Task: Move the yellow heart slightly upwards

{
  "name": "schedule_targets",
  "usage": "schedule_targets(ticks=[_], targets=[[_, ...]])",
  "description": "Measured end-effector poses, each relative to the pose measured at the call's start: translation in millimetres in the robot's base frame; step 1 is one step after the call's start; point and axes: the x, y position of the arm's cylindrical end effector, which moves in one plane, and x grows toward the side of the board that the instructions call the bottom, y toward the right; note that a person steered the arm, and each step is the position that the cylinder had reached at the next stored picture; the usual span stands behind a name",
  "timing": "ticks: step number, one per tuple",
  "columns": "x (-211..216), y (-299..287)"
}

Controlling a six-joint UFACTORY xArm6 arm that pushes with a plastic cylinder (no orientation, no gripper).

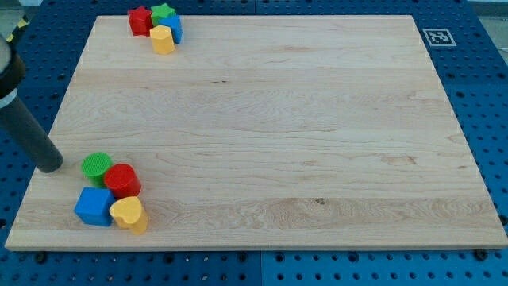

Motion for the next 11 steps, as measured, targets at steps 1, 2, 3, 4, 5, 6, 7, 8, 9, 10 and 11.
schedule_targets(ticks=[1,2,3,4,5,6,7,8,9,10,11], targets=[[41.0,21.5],[63.7,26.4],[68.3,30.4],[70.5,54.6],[70.5,82.6],[78.2,96.8],[94.2,98.9],[95.4,102.7],[94.8,128.7],[86.0,171.8],[77.5,218.0]])
